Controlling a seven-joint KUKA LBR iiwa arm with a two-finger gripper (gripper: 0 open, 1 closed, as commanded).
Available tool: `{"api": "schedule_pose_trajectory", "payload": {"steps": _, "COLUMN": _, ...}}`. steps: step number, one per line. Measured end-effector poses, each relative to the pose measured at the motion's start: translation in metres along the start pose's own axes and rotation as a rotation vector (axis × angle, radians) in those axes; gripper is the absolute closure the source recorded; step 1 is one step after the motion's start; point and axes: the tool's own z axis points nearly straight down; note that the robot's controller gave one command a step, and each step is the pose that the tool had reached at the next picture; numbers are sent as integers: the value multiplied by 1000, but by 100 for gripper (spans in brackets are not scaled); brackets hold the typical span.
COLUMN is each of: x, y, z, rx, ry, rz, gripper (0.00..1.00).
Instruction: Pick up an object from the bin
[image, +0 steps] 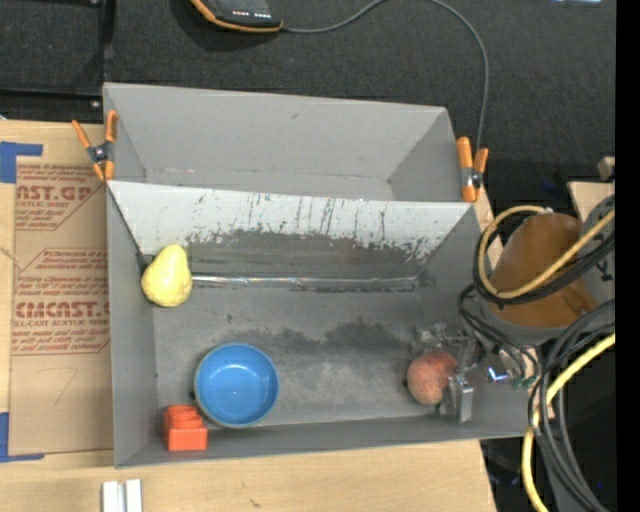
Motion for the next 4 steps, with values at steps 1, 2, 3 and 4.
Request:
{"api": "schedule_pose_trajectory", "payload": {"steps": 1, "x": -16, "y": 16, "z": -83, "rx": 8, "ry": -21, "rz": -156, "gripper": 0}}
{"api": "schedule_pose_trajectory", "payload": {"steps": 2, "x": 11, "y": 11, "z": -22, "rx": 1, "ry": -5, "rz": -17, "gripper": 0}}
{"api": "schedule_pose_trajectory", "payload": {"steps": 3, "x": -3, "y": 22, "z": 6, "rx": 12, "ry": -31, "rz": -298, "gripper": 0}}
{"api": "schedule_pose_trajectory", "payload": {"steps": 4, "x": 7, "y": 19, "z": 7, "rx": 2, "ry": -12, "rz": 126, "gripper": 100}}
